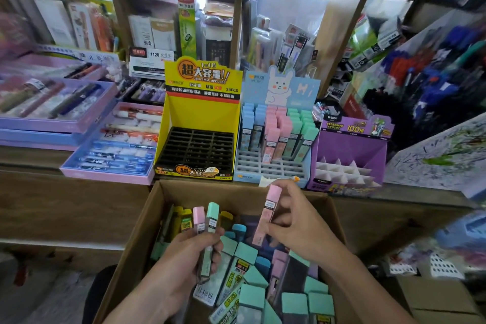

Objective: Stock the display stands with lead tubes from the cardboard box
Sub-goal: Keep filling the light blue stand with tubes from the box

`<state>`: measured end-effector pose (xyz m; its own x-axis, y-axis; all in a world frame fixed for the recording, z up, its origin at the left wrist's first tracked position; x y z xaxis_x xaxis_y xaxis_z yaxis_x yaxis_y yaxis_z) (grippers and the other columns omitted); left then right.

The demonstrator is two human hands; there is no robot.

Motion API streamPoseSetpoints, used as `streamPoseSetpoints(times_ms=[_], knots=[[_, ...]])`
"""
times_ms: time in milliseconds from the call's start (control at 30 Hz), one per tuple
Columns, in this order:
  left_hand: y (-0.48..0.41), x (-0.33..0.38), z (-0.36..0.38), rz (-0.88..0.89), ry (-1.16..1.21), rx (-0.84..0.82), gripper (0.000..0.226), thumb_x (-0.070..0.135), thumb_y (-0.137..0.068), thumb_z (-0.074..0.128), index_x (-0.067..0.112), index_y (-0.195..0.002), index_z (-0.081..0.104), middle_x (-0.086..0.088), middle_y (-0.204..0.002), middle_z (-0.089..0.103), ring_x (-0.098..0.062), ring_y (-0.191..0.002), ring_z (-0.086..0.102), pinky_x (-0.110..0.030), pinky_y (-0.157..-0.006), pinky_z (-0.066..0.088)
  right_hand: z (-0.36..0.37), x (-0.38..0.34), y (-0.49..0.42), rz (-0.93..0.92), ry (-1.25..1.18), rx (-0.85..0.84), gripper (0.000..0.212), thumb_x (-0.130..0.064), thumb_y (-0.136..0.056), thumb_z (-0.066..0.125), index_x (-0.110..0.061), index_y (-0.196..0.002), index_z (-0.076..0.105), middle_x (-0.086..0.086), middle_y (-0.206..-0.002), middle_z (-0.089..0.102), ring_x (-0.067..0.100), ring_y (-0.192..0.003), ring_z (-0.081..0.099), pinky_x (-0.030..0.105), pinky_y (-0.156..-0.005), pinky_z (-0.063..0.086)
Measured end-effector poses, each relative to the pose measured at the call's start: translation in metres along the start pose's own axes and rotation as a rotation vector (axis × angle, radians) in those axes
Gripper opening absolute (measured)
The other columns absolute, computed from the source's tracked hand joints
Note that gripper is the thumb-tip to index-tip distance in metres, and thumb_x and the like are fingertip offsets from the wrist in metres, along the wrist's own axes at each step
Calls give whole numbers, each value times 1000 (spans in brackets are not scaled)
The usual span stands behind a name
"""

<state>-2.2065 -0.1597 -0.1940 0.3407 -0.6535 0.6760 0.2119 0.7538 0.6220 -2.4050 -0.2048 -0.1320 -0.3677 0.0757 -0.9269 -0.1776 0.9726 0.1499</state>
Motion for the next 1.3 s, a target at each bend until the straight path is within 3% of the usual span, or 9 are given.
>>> streamPoseSetpoints(times_ms=[100, 333, 533, 667, 833, 967, 1200, 1300], knots=[[-2, 1, 2, -1, 12, 1, 23, 4, -94, 63, -5, -114, 68, -13, -71, 61, -20, -56, 53, -30, -51, 45, -9, -13, 4, -50, -41, 24, 68, -4, -87, 77, -50, -126, 47, -16, -113, 68, 23, -89, 78, 39, -60, 65], [0, 9, 9, 25, 17, -34, 25, 11, -93, 64, -5, -112, 70, -13, -74, 62, -19, -56, 52, -29, -50, 42, -46, -52, 7, -170, -25, 191, 11, -17, -104, 56, -26, -108, 63, -3, -97, 75, 18, -88, 76, 27, -64, 62], [-4, 18, 11, 57, 60, -53, 21, 15, -94, 63, 3, -100, 79, -12, -77, 65, -17, -56, 54, -27, -49, 43, -68, -82, 2, -260, 223, 290, 9, -28, -100, 63, -31, -102, 72, -7, -91, 73, 9, -83, 67, 25, -70, 56], [-6, 23, 19, 94, 102, -69, 21, 15, -94, 61, 5, -100, 79, -10, -76, 66, -16, -55, 55, -26, -47, 44, -87, -102, -4, -317, 190, 365, 14, -15, -96, 71, -29, -101, 72, -4, -86, 74, 14, -78, 69, 22, -66, 56], [-6, 25, 24, 105, 143, -50, 22, 15, -92, 64, 4, -103, 78, -13, -79, 68, -18, -56, 57, -27, -50, 46, -106, -123, -16, -369, 282, 460, 18, -12, -96, 71, -29, -96, 67, 2, -85, 69, 24, -77, 67, 37, -69, 60], [-5, 21, 27, 74, 173, -38, 26, 15, -95, 59, -1, -105, 77, -16, -80, 70, -19, -55, 58, -29, -52, 46, -115, -121, -32, -338, 288, 457, 8, -10, -97, 69, -13, -105, 68, 10, -88, 70, 29, -84, 67, 45, -74, 59], [-6, 20, 28, 38, 146, 16, 26, 11, -96, 57, -4, -107, 74, -17, -76, 70, -19, -50, 54, -27, -51, 42, -109, -114, -50, -335, 355, 396, 19, -6, -97, 69, -25, -100, 66, 16, -91, 66, 33, -84, 65, 41, -72, 59], [-7, 19, 29, 20, 145, 19, 26, 11, -97, 56, -4, -107, 74, -17, -77, 71, -19, -50, 54, -28, -51, 41, -108, -112, -54, -342, 382, 374, 24, -9, -97, 69, -30, -103, 62, 9, -89, 66, 20, -78, 68, 44, -74, 60]])
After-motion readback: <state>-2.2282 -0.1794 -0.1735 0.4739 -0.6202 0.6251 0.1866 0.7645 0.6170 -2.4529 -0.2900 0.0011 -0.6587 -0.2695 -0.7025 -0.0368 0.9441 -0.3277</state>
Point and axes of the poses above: each hand's wrist, its own y-axis away from the middle knuckle, its own z-axis out of the palm, x = y × z, the point moved 10 cm from there along -y, towards the middle knuckle
